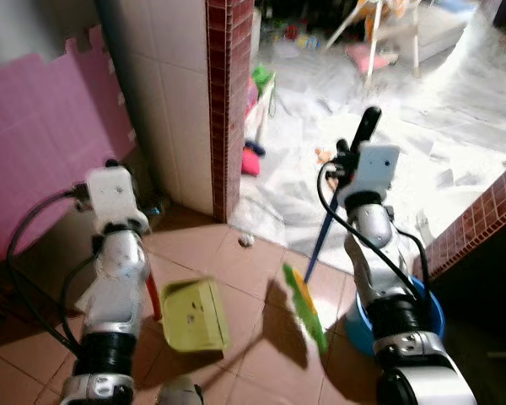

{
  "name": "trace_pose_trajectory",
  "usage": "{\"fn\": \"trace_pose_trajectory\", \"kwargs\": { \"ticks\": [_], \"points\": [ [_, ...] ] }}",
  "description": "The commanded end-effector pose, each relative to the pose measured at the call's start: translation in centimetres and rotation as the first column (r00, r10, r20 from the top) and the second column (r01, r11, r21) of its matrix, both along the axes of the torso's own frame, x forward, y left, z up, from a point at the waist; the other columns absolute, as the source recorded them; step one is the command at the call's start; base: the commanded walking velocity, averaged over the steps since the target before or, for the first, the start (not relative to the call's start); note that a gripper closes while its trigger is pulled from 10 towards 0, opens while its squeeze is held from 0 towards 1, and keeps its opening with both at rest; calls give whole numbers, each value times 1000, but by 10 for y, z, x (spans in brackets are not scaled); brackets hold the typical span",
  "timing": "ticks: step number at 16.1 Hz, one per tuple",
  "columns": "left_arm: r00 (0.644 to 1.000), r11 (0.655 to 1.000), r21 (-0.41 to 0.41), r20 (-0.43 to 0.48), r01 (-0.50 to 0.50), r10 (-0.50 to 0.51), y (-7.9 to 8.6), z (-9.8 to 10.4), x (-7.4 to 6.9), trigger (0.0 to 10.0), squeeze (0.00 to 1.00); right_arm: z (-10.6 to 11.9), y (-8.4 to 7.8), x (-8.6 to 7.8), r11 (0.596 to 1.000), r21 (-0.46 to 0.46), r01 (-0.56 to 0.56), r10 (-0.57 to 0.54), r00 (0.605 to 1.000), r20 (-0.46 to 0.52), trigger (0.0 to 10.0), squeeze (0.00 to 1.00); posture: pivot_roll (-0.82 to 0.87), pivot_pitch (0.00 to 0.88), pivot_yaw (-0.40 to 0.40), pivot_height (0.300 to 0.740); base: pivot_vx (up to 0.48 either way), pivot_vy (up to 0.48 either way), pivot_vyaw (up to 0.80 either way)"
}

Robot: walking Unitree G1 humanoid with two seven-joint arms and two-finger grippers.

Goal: Sweep floor

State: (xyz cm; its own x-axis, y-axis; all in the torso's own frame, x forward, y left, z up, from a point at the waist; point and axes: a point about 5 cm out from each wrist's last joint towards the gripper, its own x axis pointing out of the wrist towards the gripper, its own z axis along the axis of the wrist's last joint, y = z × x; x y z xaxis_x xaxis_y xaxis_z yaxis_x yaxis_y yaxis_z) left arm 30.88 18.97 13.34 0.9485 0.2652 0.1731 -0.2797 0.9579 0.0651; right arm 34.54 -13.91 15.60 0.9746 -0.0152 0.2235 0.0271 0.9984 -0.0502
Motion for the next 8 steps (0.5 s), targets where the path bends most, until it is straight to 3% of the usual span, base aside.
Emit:
{"fn": "trace_pose_trajectory", "kwargs": {
  "ticks": [1,2,8],
  "points": [
    [998,1000,16,65,22,-23,-4,17,2,10000,0,16,-2,-1,1000,-11,-2,3,998,70,10000,0,-23,26,-45,740,424,0,0],
    [998,1000,17,65,20,-21,-4,17,2,10000,0,14,-1,-1,1000,-11,-7,8,998,66,10000,0,-24,25,-45,740,420,0,0],
    [996,999,5,75,39,-40,-11,22,6,10000,0,13,5,-1,998,-25,-54,55,997,60,10000,0,-24,25,-45,740,392,276,0]
  ]
}}
